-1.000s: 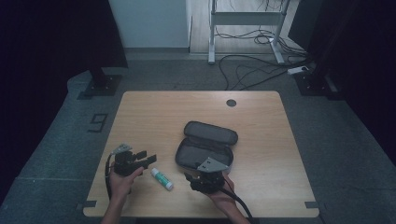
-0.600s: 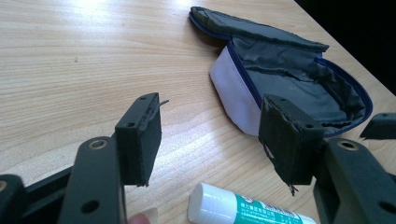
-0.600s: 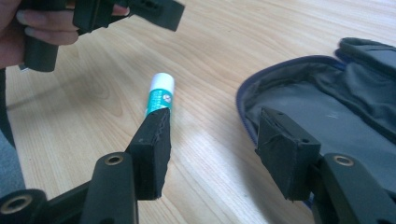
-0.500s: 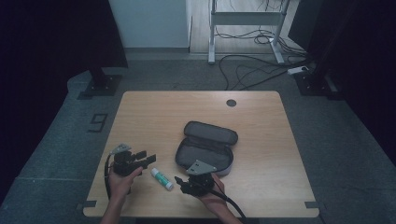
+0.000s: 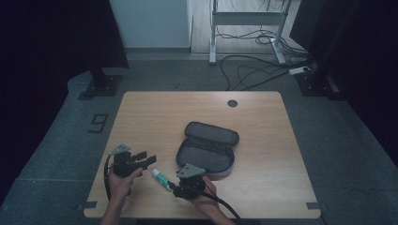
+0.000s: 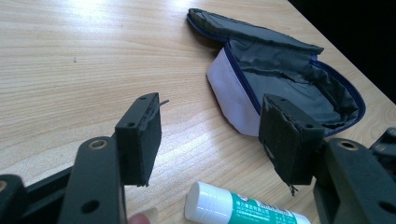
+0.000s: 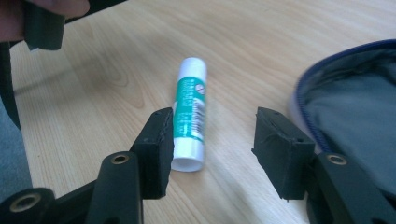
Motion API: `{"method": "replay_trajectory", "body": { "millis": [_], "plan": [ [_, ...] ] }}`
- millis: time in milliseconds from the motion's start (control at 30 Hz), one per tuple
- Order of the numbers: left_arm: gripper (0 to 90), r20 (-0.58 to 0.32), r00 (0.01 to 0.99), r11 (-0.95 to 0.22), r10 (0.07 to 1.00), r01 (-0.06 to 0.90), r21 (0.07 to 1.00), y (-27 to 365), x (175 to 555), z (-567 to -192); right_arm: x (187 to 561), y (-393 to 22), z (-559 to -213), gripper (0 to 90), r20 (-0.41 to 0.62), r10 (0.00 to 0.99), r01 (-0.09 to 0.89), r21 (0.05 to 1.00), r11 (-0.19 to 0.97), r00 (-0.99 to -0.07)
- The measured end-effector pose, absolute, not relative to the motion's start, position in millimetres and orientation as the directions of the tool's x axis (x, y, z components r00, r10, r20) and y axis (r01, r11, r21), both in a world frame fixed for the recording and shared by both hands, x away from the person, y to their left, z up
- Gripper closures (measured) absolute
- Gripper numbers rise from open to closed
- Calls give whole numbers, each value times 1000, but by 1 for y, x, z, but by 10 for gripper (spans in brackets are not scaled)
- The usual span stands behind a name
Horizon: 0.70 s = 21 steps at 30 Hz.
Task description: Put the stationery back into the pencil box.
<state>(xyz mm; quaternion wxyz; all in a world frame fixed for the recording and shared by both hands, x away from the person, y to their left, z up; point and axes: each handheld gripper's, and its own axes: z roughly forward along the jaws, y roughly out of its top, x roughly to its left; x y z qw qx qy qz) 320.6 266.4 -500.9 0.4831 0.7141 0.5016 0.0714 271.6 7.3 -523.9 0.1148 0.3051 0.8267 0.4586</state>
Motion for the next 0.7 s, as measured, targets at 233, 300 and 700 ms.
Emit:
{"method": "replay_trajectory", "body": {
  "millis": [233, 300, 700],
  "plan": [
    [395, -387, 484, -24, 785, 648, 762, 269, 321, -501, 275, 22, -533, 498, 87, 595, 402, 812, 422, -799],
    [395, -385, 486, -24, 785, 645, 764, 269, 320, -500, 277, 25, -535, 506, 89, 594, 407, 808, 426, -799],
    [393, -403, 476, -2, 781, 648, 762, 273, 319, -499, 283, 34, -542, 550, 75, 591, 413, 786, 460, -803]
  ]
}}
